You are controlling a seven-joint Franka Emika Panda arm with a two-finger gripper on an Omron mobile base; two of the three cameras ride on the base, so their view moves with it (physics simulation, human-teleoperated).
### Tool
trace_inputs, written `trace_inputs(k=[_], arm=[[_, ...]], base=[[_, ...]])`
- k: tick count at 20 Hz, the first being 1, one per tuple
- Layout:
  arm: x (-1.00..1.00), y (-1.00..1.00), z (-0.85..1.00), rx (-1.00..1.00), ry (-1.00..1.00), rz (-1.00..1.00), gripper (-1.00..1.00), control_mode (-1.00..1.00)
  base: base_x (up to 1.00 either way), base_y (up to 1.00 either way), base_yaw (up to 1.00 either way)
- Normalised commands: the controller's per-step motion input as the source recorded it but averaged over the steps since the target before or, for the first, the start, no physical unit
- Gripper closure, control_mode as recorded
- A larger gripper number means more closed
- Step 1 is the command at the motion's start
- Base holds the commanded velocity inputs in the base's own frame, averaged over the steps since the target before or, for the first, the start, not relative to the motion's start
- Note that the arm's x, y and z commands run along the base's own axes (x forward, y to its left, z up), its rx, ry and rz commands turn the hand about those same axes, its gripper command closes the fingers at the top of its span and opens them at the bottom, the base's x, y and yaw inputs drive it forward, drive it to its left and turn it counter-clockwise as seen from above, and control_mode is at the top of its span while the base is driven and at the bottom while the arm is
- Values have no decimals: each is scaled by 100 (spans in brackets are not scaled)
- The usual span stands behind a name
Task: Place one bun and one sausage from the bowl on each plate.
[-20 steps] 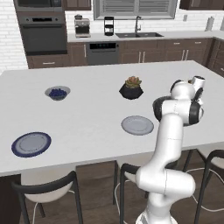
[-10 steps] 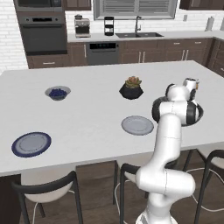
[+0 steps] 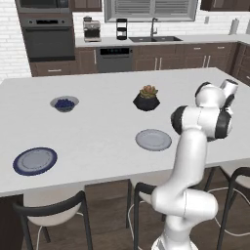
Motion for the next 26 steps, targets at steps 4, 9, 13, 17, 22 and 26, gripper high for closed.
trace_inputs(k=[4, 9, 13, 17, 22, 26], arm=[[-99, 100, 100, -24, -27, 10, 100, -100], [-85, 100, 50, -25, -6, 18, 100, -100], [-77, 100, 0, -13, -7, 29, 100, -100], [0, 0, 0, 0, 0, 0, 100, 100], [0, 0, 0, 0, 0, 0, 100, 100], [0, 0, 0, 0, 0, 0, 100, 100]], base=[[0, 0, 0], [0, 0, 0], [0, 0, 0], [-12, 100, 32], [6, 100, 19], [13, 100, 3]])
